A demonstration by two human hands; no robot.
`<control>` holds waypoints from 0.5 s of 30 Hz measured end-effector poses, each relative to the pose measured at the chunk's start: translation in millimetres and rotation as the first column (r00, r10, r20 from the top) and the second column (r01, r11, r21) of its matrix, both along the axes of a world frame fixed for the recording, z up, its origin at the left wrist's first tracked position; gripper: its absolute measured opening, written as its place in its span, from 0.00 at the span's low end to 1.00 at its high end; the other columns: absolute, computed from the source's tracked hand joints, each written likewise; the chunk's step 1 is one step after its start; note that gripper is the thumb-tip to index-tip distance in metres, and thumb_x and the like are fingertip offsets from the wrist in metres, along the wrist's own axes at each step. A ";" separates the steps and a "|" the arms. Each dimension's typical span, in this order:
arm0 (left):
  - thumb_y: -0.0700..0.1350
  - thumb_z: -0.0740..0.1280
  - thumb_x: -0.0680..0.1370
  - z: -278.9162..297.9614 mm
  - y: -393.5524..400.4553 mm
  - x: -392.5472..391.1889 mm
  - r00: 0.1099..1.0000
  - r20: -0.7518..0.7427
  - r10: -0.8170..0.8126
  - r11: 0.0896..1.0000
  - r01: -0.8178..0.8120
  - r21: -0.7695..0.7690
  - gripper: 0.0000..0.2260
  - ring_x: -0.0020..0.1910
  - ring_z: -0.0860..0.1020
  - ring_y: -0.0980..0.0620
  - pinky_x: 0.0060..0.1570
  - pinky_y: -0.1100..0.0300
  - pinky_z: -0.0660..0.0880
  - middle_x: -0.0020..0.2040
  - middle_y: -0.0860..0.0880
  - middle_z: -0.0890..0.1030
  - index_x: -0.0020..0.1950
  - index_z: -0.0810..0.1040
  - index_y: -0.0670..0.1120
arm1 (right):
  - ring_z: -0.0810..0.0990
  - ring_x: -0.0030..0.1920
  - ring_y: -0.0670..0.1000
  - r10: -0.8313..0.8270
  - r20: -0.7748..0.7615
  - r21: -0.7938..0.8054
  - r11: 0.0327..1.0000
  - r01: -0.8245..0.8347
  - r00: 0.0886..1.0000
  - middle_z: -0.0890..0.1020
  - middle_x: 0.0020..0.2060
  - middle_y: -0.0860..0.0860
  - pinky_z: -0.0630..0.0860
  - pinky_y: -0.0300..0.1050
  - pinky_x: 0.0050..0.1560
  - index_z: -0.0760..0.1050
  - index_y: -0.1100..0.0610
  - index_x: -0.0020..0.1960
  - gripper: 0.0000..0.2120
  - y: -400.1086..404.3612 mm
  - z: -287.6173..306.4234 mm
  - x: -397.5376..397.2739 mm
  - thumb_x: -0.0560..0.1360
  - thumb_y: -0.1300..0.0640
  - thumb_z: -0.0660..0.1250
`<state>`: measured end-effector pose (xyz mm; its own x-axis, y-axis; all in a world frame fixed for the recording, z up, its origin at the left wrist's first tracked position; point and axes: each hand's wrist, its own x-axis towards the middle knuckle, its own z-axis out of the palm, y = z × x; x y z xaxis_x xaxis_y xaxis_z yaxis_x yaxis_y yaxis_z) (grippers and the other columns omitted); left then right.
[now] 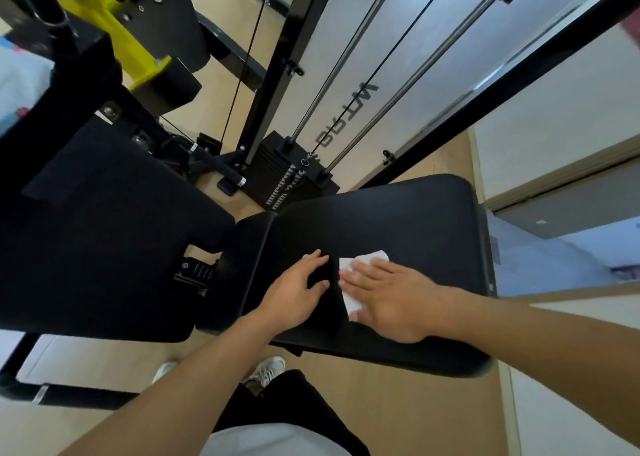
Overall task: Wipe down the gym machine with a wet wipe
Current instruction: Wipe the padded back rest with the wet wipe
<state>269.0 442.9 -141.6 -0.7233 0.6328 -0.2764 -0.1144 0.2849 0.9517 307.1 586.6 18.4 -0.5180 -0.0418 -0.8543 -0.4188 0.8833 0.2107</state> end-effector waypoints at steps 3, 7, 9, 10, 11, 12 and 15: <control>0.47 0.66 0.83 5.1 0.9 3.5 0.999 -0.040 -0.021 0.999 0.022 0.026 0.24 0.80 0.53 0.58 0.79 0.53 0.55 0.80 0.57 0.60 0.78 0.66 0.56 | 0.59 0.78 0.54 -0.046 -0.227 0.021 0.998 0.052 0.973 0.61 0.78 0.51 0.58 0.50 0.77 0.61 0.53 0.78 0.24 28.0 25.9 -26.8 0.86 0.44 0.47; 0.42 0.62 0.84 14.5 9.9 11.0 0.999 -0.041 -0.009 0.993 0.014 0.116 0.21 0.80 0.54 0.60 0.79 0.55 0.54 0.79 0.59 0.62 0.76 0.68 0.58 | 0.55 0.80 0.56 -0.074 -0.476 0.177 0.968 0.178 0.876 0.61 0.79 0.54 0.54 0.55 0.79 0.63 0.51 0.79 0.23 60.8 30.2 -58.1 0.85 0.50 0.49; 0.38 0.61 0.84 17.1 15.1 9.9 1.000 -0.007 0.024 0.985 -0.022 0.169 0.22 0.79 0.57 0.60 0.79 0.56 0.56 0.77 0.60 0.65 0.74 0.71 0.57 | 0.51 0.81 0.57 -0.062 -0.459 0.152 0.977 0.147 0.886 0.59 0.80 0.54 0.51 0.54 0.80 0.60 0.52 0.80 0.24 47.7 17.0 -29.7 0.84 0.51 0.53; 0.37 0.60 0.84 17.8 17.4 9.2 0.999 0.006 0.034 0.982 -0.035 0.185 0.22 0.78 0.58 0.61 0.79 0.56 0.56 0.76 0.61 0.66 0.74 0.72 0.57 | 0.49 0.82 0.57 -0.057 -0.431 0.115 0.986 0.117 0.901 0.57 0.81 0.54 0.49 0.54 0.80 0.58 0.53 0.81 0.26 34.3 14.6 -7.2 0.84 0.51 0.55; 0.36 0.61 0.83 18.0 19.5 9.5 0.999 0.013 0.043 0.980 -0.044 0.196 0.23 0.78 0.58 0.62 0.79 0.56 0.56 0.75 0.62 0.66 0.74 0.72 0.57 | 0.47 0.82 0.57 -0.045 -0.397 0.072 0.994 0.080 0.917 0.54 0.82 0.54 0.47 0.55 0.81 0.56 0.53 0.82 0.27 23.2 13.6 19.0 0.84 0.52 0.55; 0.36 0.61 0.83 18.6 21.6 10.8 0.999 0.012 0.043 0.979 -0.044 0.201 0.23 0.78 0.58 0.62 0.79 0.56 0.55 0.75 0.63 0.67 0.73 0.72 0.57 | 0.47 0.82 0.56 -0.031 -0.376 0.028 0.999 0.045 0.926 0.53 0.82 0.54 0.45 0.55 0.81 0.55 0.54 0.82 0.27 11.7 15.7 42.4 0.84 0.52 0.54; 0.36 0.62 0.83 23.3 28.8 19.2 0.999 -0.022 0.026 0.981 -0.021 0.194 0.23 0.79 0.54 0.63 0.78 0.61 0.51 0.76 0.64 0.64 0.73 0.72 0.58 | 0.54 0.81 0.56 0.053 -0.387 -0.003 0.998 -0.059 0.921 0.59 0.81 0.54 0.46 0.53 0.78 0.59 0.53 0.81 0.25 6.9 31.3 66.1 0.84 0.51 0.49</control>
